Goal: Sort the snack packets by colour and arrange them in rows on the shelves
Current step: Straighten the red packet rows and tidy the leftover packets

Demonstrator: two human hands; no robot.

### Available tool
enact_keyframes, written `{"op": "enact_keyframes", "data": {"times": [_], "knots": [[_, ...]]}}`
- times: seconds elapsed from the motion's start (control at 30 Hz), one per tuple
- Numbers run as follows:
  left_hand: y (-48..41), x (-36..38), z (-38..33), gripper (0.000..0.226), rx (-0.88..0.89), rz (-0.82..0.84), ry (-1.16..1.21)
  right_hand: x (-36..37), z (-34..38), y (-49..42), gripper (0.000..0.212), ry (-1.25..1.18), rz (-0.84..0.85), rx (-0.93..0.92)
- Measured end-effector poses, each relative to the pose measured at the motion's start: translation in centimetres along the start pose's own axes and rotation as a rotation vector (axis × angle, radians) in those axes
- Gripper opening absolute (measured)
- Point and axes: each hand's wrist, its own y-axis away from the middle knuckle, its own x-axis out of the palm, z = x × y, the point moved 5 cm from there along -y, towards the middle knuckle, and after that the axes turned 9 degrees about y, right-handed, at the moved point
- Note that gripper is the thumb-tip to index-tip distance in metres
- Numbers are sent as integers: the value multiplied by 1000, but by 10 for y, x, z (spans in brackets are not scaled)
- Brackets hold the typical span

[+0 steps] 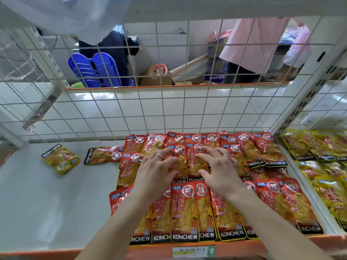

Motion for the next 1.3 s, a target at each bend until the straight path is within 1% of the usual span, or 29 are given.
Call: {"op": "enact_keyframes", "data": {"times": [0.17, 0.43, 0.53, 0.67, 0.77, 1.03, 1.17, 1.3], "knots": [[-1, 0, -2, 39, -51, 31, -3, 0, -1, -1, 53, -1, 22, -8], [1, -3, -14, 39, -88, 42, -101, -4, -3, -4, 52, -11, 52, -72], [10, -4, -19, 37, -122, -14, -93, -8, -5, -4, 50, -9, 65, -116], [32, -12, -25, 39, -181, -101, -84, -18, 2, -4, 47, -34, 40, -190], [56, -29, -22, 35, -242, -170, -122, -28, 24, -4, 48, -107, 33, -288], [123, -74, 13, 37, -403, -313, -187, -45, 106, 11, 41, -197, -11, -506], [140, -89, 40, 48, -456, -327, -179, -43, 140, 14, 40, -197, -7, -548], [151, -100, 75, 46, -456, -312, -153, -34, 178, 13, 42, -201, 9, -545]]}}
